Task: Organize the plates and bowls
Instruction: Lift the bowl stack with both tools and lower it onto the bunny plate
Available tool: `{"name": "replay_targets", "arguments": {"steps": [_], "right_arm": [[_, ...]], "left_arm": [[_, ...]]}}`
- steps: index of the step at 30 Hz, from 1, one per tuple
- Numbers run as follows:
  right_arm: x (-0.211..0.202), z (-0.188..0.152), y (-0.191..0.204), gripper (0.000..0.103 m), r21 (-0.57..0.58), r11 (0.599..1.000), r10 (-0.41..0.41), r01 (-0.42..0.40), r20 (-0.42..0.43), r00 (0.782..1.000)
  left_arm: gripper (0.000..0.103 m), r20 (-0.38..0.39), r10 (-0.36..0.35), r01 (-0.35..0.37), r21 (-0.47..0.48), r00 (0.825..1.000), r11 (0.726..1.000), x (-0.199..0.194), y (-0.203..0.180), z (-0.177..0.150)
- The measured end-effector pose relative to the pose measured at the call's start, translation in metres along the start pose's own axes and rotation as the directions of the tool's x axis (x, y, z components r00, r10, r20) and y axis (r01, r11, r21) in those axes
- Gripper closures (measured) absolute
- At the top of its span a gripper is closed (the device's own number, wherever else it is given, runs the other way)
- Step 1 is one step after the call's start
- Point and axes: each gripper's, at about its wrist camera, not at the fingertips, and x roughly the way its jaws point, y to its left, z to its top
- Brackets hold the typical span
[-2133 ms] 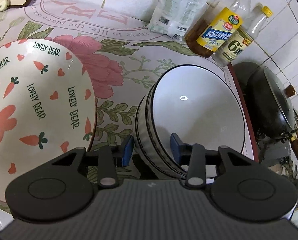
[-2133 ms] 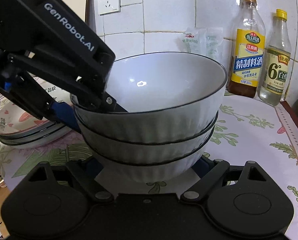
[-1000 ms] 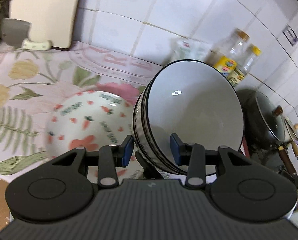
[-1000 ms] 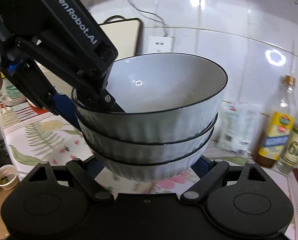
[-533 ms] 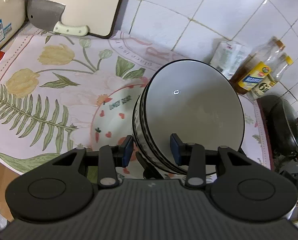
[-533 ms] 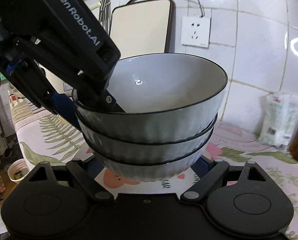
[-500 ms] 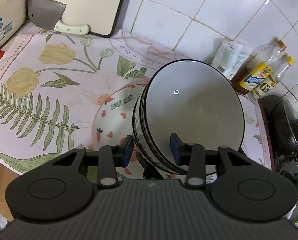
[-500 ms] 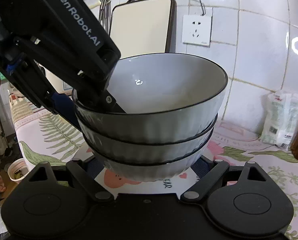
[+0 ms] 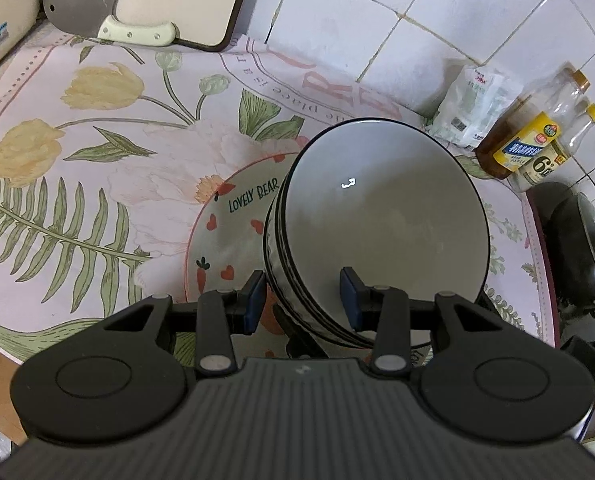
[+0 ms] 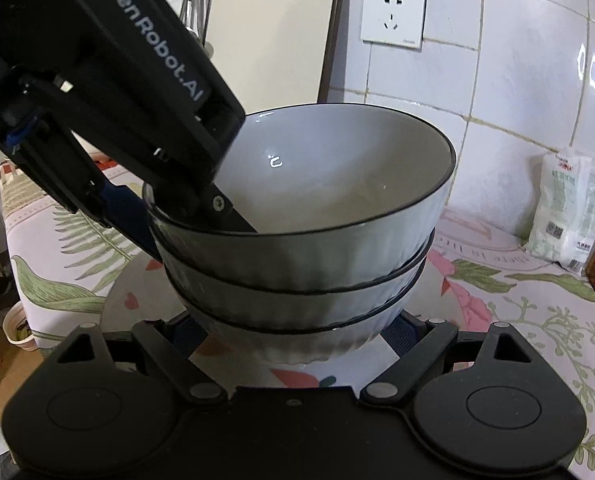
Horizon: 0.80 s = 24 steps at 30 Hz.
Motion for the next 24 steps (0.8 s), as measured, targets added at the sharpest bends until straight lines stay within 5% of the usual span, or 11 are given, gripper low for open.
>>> {"name": "replay_targets", "arguments": {"steps": [14, 24], "right_arm": [[0.007, 0.004, -0.005, 0.010, 0.034, 0.999, 0.043, -0.041, -0.073, 0.996], [-0.034, 0.010, -0.012, 0.010, 0.085, 0.995, 0.061, -0.052, -0.104, 0.993]], "left_arm": [[0.066, 0.003, 0.014, -0.014, -0.007, 1.000, 1.000, 0.001, -0.002, 0.005], [0.064, 0.050, 0.059, -0.059, -0.001, 0.997, 0.998, -0.017, -0.010, -0.001]]}}
